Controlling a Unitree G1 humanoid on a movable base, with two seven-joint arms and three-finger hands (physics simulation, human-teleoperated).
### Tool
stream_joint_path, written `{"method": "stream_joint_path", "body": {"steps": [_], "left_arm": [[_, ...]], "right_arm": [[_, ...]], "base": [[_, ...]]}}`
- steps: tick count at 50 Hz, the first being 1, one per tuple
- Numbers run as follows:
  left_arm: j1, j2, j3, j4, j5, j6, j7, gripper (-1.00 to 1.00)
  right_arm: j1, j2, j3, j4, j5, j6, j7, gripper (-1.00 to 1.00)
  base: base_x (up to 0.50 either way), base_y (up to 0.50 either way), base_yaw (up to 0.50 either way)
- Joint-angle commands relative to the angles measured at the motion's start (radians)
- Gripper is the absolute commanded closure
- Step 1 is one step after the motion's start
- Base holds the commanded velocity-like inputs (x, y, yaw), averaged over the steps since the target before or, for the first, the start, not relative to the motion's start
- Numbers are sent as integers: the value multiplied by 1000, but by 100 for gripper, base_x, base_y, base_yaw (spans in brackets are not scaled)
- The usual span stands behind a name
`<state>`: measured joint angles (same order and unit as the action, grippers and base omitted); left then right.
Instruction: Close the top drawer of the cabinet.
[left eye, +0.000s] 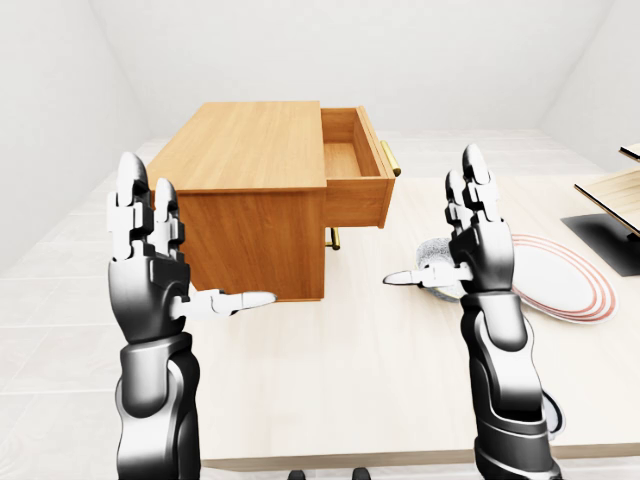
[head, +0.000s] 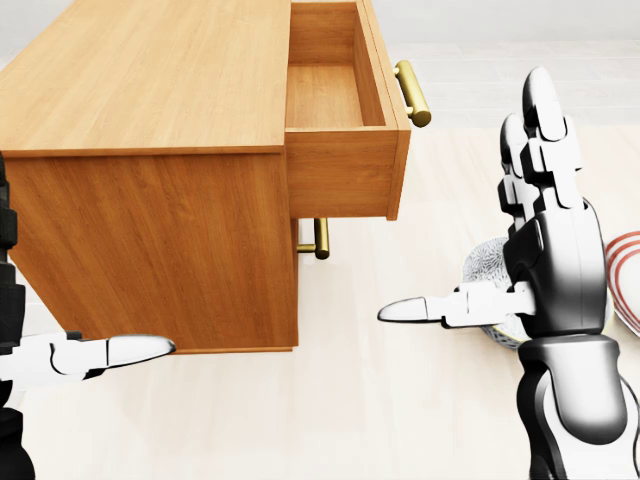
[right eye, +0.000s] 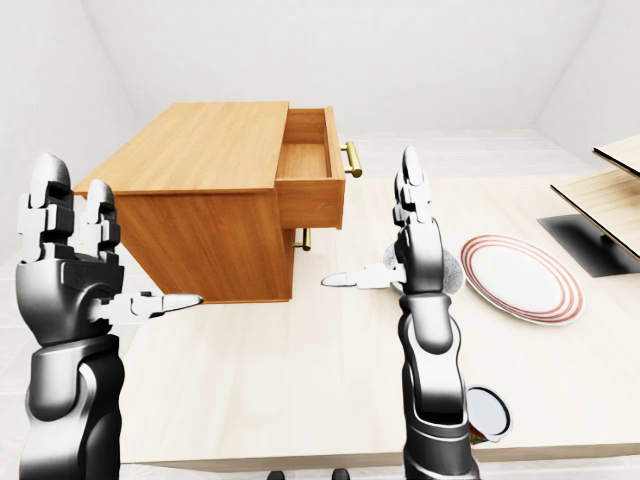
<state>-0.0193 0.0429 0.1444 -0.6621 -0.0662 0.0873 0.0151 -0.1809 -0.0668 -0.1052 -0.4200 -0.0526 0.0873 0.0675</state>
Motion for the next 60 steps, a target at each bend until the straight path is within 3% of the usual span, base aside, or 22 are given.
{"method": "stream_joint_path", "body": {"steps": [1, 26, 42, 60], "left_arm": [[4, -1, -2, 11, 5, 0, -6, -100], [7, -6, -20, 22, 21, 0, -10, -100], [20, -8, -37, 31, 39, 0, -30, -100], [25, -11, -44, 35, 62, 0, -37, -100]], "right_arm": [[-71, -11, 8, 175, 17, 0, -26, -100], [-92, -21, 14, 171, 23, 0, -36, -100], [-181, -23, 25, 397, 12, 0, -48, -100], [-243, -21, 32, 511, 29, 0, -60, -100]], "base": [[0, 0, 0], [0, 0, 0], [0, 0, 0], [0, 0, 0]]}}
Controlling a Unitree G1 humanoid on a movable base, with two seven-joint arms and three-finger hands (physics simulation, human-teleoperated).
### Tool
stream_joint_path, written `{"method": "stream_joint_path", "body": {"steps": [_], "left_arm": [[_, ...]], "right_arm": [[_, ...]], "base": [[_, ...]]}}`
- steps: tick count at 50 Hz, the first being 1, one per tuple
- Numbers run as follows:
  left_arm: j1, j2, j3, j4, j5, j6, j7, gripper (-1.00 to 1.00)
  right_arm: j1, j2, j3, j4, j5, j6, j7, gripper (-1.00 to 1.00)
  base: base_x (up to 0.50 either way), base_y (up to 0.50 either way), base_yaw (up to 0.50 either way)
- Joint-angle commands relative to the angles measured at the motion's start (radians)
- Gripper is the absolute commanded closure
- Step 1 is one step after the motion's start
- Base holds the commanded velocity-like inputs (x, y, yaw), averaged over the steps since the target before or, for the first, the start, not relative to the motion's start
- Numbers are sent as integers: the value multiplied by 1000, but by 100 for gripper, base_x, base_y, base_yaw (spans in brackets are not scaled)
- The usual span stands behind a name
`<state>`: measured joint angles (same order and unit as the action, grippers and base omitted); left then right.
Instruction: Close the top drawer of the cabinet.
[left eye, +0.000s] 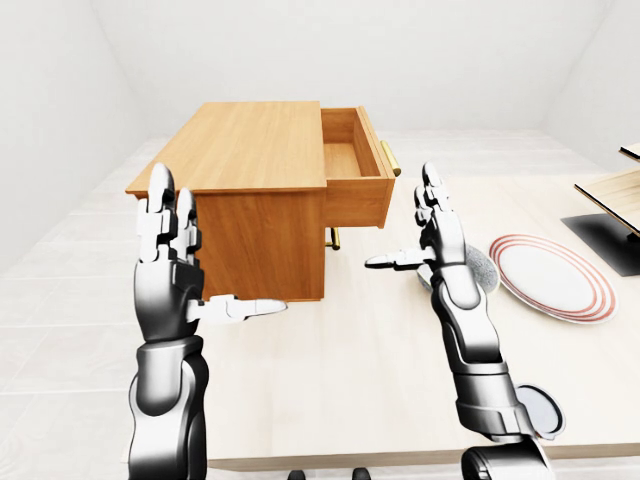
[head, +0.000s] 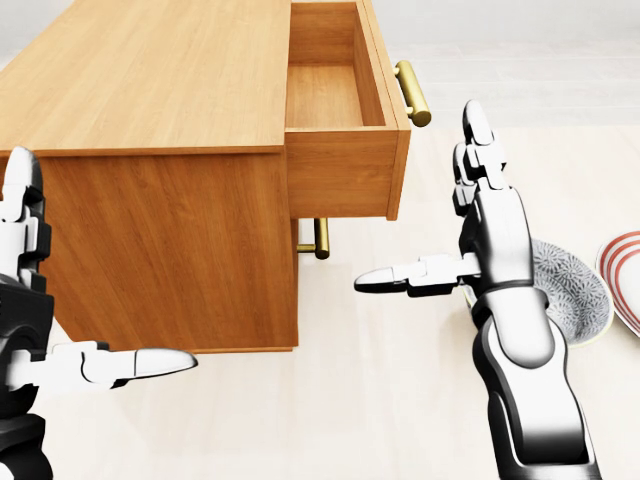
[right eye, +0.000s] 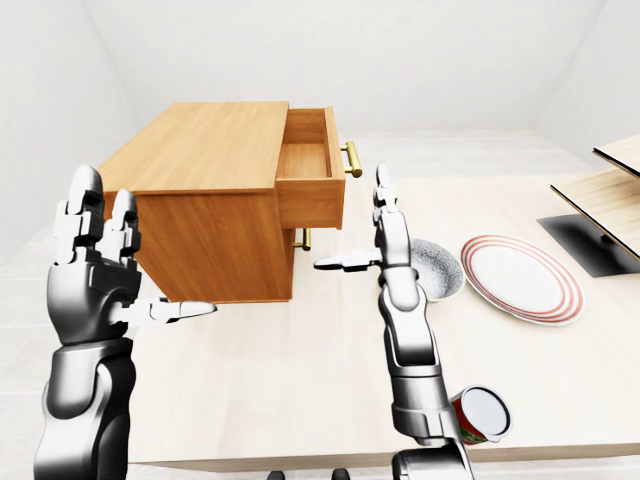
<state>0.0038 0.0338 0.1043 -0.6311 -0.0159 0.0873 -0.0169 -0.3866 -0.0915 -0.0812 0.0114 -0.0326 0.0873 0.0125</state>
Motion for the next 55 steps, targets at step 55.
{"method": "stream_joint_path", "body": {"steps": [55], "left_arm": [[-6, -1, 1, 13, 8, 0, -5, -100]], "right_arm": [[-209, 54, 57, 381, -34, -8, -3, -100]], "base": [[0, 0, 0]]}}
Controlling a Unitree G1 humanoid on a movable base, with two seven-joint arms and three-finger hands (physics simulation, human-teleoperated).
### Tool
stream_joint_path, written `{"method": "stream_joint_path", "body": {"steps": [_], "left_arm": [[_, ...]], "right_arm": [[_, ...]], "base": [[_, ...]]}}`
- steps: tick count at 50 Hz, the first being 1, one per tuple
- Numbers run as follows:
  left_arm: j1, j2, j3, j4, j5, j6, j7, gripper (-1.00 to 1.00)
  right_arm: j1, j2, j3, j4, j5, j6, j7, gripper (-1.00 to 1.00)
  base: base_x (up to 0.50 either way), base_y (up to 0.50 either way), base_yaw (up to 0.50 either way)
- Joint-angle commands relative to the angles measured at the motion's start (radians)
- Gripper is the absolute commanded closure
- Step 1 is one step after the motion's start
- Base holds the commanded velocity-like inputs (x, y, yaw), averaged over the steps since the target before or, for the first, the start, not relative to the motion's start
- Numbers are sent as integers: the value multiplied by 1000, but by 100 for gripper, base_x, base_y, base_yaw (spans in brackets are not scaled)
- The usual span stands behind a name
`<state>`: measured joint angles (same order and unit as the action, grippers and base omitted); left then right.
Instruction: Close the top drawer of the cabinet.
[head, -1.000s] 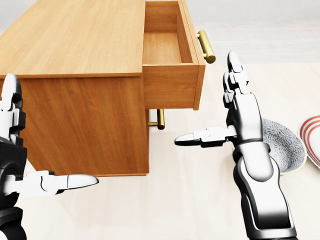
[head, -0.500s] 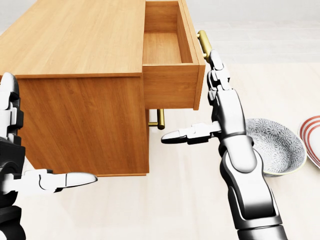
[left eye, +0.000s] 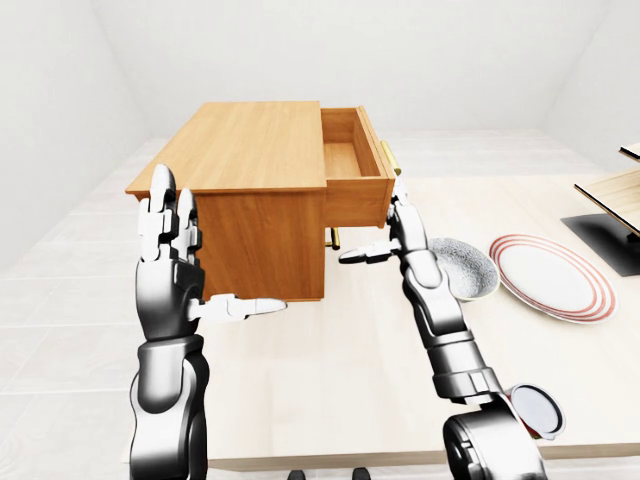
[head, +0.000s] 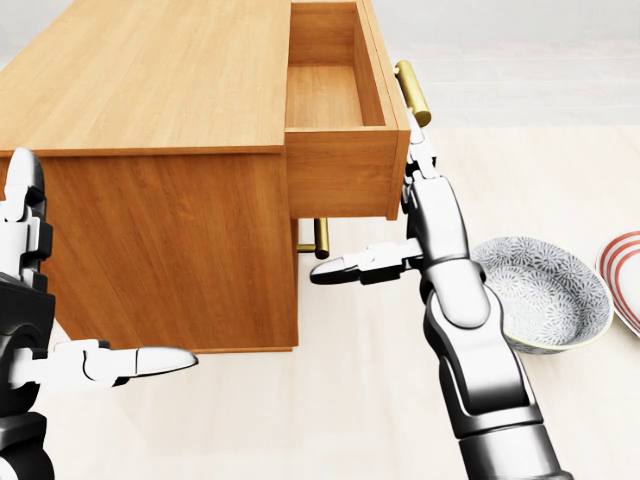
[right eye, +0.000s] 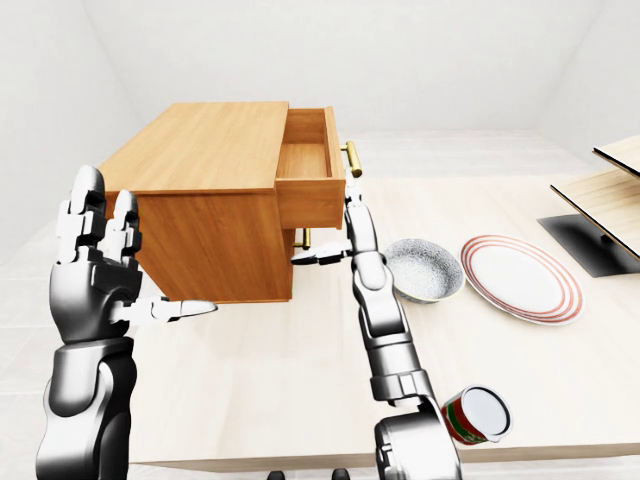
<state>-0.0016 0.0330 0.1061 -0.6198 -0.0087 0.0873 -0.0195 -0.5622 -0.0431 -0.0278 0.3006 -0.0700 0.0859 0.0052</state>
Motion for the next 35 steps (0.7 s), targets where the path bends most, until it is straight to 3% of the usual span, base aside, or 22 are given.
{"method": "stream_joint_path", "body": {"steps": [1, 3, 17, 22, 29, 32, 35], "left_arm": [[-1, 0, 0, -1, 3, 0, -1, -100], [-2, 0, 0, 2, 2, 0, -2, -100], [-1, 0, 1, 15, 3, 0, -3, -100], [-1, -1, 1, 13, 2, 0, -3, -100], [2, 0, -3, 16, 8, 0, -4, -100], [1, 0, -3, 16, 8, 0, -5, -100], [0, 1, -3, 13, 9, 0, -6, -100]], "right_arm": [[-55, -2, -8, 137, 9, -22, 5, -100], [-67, -6, -13, 167, 17, -37, 5, -100], [-76, -1, 3, 214, 14, -62, -4, -100], [-55, 8, 18, 179, 7, -42, 6, -100], [-35, 19, 25, 162, -9, -42, 8, -100], [-6, 29, 37, 77, -17, 1, 16, -100], [11, 32, 41, 20, -22, 1, 23, -100]], "base": [[0, 0, 0], [0, 0, 0], [0, 0, 0], [0, 0, 0], [0, 0, 0], [0, 0, 0], [0, 0, 0]]}}
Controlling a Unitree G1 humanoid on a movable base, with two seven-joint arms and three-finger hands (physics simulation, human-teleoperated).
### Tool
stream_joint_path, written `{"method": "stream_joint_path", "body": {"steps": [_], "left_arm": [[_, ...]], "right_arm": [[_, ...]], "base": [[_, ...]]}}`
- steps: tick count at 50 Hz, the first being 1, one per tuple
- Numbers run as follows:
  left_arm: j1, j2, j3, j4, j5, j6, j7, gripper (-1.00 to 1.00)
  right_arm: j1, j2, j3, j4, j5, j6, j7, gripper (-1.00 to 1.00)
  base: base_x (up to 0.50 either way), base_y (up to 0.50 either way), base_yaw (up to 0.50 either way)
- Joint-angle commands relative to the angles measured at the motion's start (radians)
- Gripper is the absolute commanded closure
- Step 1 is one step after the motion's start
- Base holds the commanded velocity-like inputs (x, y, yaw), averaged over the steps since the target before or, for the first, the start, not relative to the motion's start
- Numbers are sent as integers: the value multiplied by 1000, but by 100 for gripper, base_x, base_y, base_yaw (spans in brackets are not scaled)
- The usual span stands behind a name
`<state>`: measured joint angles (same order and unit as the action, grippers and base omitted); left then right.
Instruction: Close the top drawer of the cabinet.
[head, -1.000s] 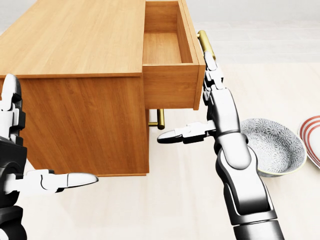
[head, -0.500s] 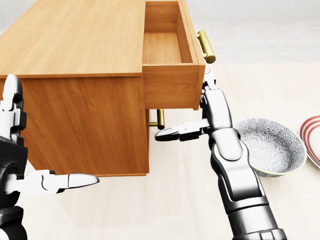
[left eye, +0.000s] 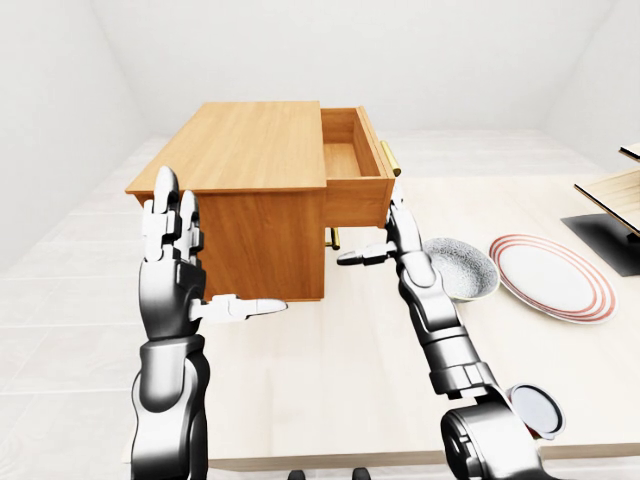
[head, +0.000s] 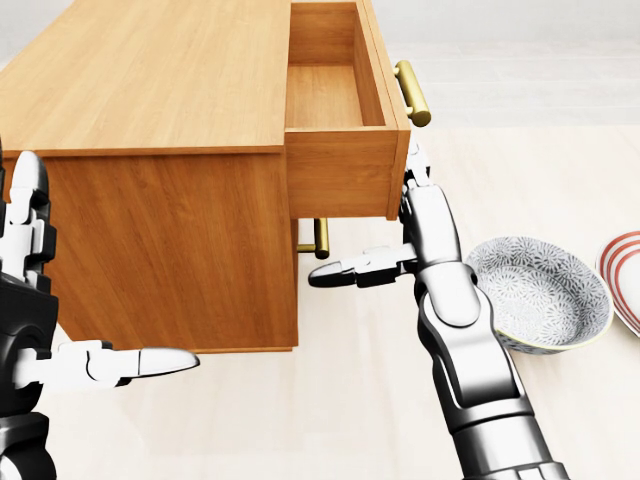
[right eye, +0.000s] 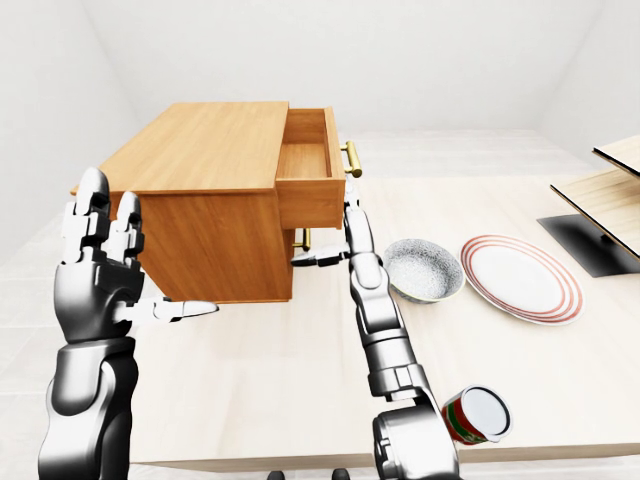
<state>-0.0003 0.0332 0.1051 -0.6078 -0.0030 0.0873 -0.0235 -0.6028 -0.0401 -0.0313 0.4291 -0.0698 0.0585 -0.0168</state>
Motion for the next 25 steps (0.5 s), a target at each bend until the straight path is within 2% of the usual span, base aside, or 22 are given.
{"method": "stream_joint_path", "body": {"steps": [1, 5, 17, 25], "left_arm": [[0, 0, -3, 0, 3, 0, -2, -100], [-1, 0, -2, 3, 3, 0, -4, -100], [0, -1, -1, 21, -3, 0, -7, -100], [1, -1, -4, 7, -2, 0, -7, -100]], "right_arm": [[61, 31, 47, -141, -25, 29, 48, -100], [82, 35, 51, -228, -32, 29, 57, -100], [86, 60, 76, -312, -55, 29, 72, -100], [67, 79, 84, -252, -66, 29, 67, -100]], "base": [[0, 0, 0], [0, 0, 0], [0, 0, 0], [0, 0, 0]]}}
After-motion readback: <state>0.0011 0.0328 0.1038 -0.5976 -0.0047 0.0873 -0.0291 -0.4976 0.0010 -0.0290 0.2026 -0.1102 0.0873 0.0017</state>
